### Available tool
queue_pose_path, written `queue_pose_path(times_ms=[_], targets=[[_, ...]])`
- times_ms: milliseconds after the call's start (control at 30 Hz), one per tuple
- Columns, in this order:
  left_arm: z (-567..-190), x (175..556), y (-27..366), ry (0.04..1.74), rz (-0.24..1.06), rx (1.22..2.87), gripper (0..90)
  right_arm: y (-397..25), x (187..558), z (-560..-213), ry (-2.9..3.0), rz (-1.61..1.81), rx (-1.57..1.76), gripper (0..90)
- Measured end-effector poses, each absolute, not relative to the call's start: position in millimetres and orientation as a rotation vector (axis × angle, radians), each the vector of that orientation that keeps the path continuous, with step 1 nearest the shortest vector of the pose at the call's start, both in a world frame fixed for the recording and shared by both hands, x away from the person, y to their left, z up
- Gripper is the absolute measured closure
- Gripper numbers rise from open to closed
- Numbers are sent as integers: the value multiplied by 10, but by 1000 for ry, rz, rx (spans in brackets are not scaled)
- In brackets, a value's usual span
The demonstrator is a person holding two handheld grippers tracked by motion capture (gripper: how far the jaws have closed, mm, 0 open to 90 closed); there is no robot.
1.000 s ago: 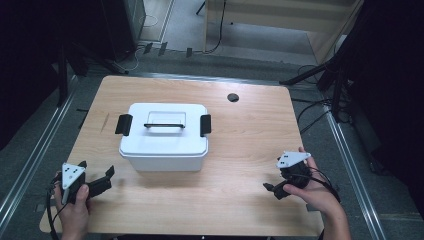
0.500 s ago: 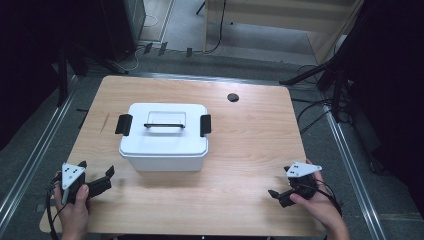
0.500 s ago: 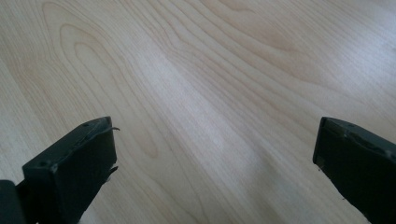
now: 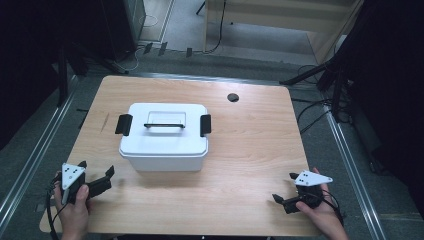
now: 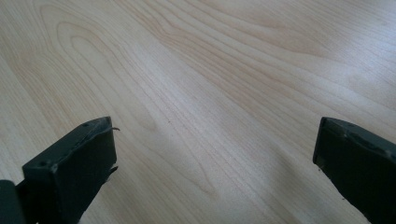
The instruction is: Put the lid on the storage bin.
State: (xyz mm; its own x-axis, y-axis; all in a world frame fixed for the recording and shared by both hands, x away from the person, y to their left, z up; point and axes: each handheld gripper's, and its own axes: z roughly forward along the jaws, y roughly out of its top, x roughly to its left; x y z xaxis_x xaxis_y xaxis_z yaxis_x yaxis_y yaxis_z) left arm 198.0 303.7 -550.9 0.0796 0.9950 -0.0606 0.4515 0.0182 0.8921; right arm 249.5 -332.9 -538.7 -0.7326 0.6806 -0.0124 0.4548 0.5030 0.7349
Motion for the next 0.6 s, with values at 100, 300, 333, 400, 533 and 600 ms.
queue_pose_path(times_ms=[100, 300, 333, 400, 533, 600], targets=[[-5510, 1983, 3038, 1487, 852, 1548, 80, -3374, 2463, -5383, 2389, 1121, 974, 0], [-5508, 1982, 3036, 1488, 850, 1555, 80, -3443, 2423, -5431, 2315, 1166, 1043, 0], [-5511, 1984, 3035, 1487, 853, 1553, 80, -3445, 2421, -5426, 2310, 1178, 1041, 0], [-5511, 1987, 3034, 1486, 853, 1556, 80, -3445, 2428, -5437, 2316, 1179, 1049, 0], [-5509, 1988, 3031, 1489, 854, 1562, 80, -3460, 2431, -5439, 2305, 1195, 1056, 0], [-5509, 1989, 3030, 1490, 855, 1563, 80, -3469, 2431, -5437, 2303, 1207, 1063, 0]])
